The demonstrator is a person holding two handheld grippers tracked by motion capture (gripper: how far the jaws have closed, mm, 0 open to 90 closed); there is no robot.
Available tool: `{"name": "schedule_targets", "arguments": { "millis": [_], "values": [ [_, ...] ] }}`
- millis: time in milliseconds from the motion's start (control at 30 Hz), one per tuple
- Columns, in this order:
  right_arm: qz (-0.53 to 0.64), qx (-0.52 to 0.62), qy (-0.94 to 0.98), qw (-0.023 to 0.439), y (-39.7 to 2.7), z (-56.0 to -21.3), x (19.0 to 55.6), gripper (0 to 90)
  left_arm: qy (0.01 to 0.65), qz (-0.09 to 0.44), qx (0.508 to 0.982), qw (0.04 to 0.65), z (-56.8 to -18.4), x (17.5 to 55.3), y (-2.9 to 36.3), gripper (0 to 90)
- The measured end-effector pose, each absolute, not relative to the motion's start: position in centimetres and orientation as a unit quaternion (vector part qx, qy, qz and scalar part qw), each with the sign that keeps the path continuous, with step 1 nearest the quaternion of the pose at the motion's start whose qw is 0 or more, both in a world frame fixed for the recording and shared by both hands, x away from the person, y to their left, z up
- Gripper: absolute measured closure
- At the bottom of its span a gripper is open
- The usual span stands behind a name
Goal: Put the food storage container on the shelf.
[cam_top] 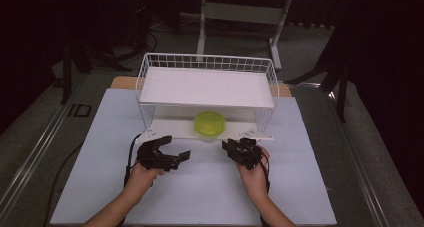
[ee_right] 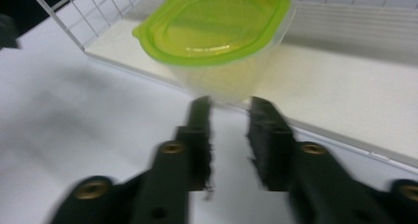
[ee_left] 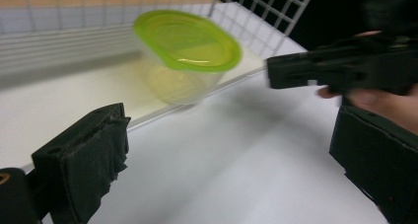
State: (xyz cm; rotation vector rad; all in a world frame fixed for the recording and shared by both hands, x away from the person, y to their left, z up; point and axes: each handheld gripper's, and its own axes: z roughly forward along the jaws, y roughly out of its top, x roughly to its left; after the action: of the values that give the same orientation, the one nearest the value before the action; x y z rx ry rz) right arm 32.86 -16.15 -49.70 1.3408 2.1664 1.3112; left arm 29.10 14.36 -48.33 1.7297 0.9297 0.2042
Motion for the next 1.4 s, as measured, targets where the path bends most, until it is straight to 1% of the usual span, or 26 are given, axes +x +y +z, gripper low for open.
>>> {"name": "schedule_targets", "arguments": {
  "millis": [67,100,200,367,467,633,767,967,1167,1267,1400],
  "values": [
    [0.447,0.463,0.753,0.139,-16.0,-49.8,32.9,89.5,0.388,0.082,0.733,0.553,-48.7,28.5,14.5,2.3],
    [0.443,0.459,0.757,0.140,-15.9,-49.8,33.0,89.8,0.387,0.076,0.736,0.551,-48.9,28.2,14.6,2.3],
    [0.440,0.454,0.761,0.147,-15.5,-49.9,33.1,90.0,0.385,0.075,0.735,0.553,-49.7,27.3,15.0,2.3],
    [0.441,0.455,0.761,0.142,-15.0,-50.1,33.5,90.0,0.388,0.061,0.729,0.560,-50.7,26.1,15.4,2.3],
    [0.440,0.453,0.763,0.138,-14.5,-50.4,33.6,90.0,0.379,0.071,0.731,0.563,-50.7,26.1,15.5,2.3],
    [0.435,0.453,0.766,0.137,-13.5,-50.9,33.6,90.0,0.382,0.084,0.734,0.556,-50.9,26.1,15.3,2.3],
    [0.440,0.456,0.763,0.130,-12.5,-51.2,34.3,90.0,0.374,0.103,0.740,0.549,-51.1,25.9,15.0,2.3],
    [0.437,0.457,0.764,0.132,-11.5,-51.5,35.3,89.9,0.368,0.114,0.739,0.552,-50.9,25.7,15.1,2.3],
    [0.432,0.457,0.766,0.135,-11.0,-51.6,35.9,89.9,0.367,0.106,0.742,0.551,-50.9,25.7,15.1,2.3],
    [0.426,0.462,0.766,0.135,-10.9,-51.7,36.4,89.9,0.372,0.101,0.734,0.559,-50.9,25.7,15.2,2.3],
    [0.423,0.466,0.764,0.140,-10.8,-51.8,37.0,89.9,0.369,0.105,0.740,0.553,-51.0,25.7,15.1,2.3]
  ]
}}
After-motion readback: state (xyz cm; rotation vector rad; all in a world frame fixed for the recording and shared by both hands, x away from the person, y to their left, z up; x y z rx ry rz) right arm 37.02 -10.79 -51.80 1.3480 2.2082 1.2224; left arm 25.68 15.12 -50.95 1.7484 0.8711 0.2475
